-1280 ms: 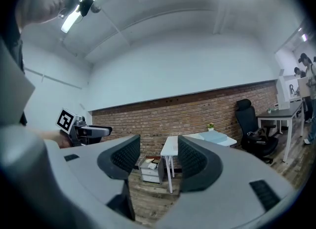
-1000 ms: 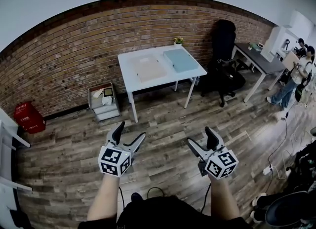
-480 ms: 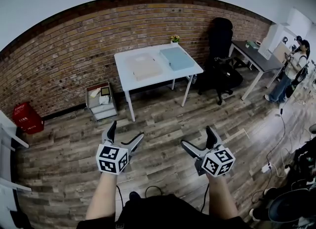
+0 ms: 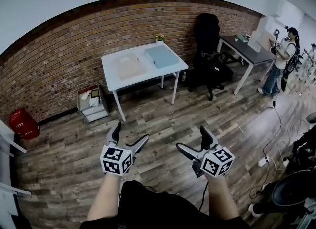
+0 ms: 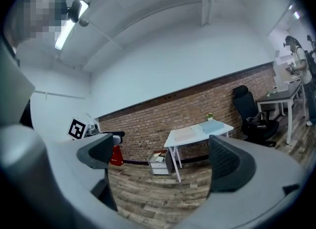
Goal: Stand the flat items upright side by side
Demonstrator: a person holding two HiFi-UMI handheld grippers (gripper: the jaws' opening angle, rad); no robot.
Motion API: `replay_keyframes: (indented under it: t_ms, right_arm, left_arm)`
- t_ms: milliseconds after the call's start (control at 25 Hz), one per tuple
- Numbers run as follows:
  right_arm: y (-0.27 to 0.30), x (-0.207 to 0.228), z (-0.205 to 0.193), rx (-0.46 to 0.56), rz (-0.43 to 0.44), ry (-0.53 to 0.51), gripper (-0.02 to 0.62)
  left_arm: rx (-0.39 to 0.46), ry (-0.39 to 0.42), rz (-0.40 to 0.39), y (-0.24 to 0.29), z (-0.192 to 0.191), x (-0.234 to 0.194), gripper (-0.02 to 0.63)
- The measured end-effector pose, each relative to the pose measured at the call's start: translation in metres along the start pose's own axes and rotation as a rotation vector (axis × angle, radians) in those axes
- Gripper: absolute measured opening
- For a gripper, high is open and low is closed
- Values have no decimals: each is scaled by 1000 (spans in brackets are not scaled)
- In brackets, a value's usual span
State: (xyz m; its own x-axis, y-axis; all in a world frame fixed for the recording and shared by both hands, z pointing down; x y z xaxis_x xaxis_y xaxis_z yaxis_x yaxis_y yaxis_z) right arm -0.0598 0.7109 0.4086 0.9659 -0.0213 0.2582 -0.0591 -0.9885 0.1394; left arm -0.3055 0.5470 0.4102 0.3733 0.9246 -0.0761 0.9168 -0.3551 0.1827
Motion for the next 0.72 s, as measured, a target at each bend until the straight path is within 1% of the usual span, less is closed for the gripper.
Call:
replay_keyframes:
  t_ms: [80, 200, 320, 400, 520, 720]
  right_arm:
    - [-10, 9, -5, -9, -7, 10, 586]
    - [-14, 20, -10, -13, -19, 25, 585]
    - [-6, 30, -11, -21, -23, 41, 584]
    - [4, 37, -11, -33, -32, 54, 584]
    - [27, 51, -9, -51, -45, 74, 584]
    - [81, 80, -2, -95, -67, 82, 584]
  left_arm:
    - [-10, 16, -17, 9, 1, 11, 515]
    - [-12, 9, -45, 22, 2, 14, 514]
    - [-19, -3, -79, 36, 1, 11, 514]
    - [-23, -5, -89, 44, 0, 5, 514]
    - [-26, -25, -86, 60, -6, -16, 514]
    - [-26, -86, -73, 100, -12, -70, 512]
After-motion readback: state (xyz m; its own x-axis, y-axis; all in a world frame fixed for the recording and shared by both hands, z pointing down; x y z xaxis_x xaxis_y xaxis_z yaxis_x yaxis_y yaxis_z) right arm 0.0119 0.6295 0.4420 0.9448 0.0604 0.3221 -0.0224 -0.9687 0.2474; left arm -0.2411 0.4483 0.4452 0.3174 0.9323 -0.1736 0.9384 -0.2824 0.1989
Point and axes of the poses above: the fingertips, and each gripper's own axes: y forward along the fingers, x to its right, z out of its top, the point moved 8 cm from there along -y, backward along the fingers, and after that the axes turned 9 degrees about -z, right-handed, at the moved point
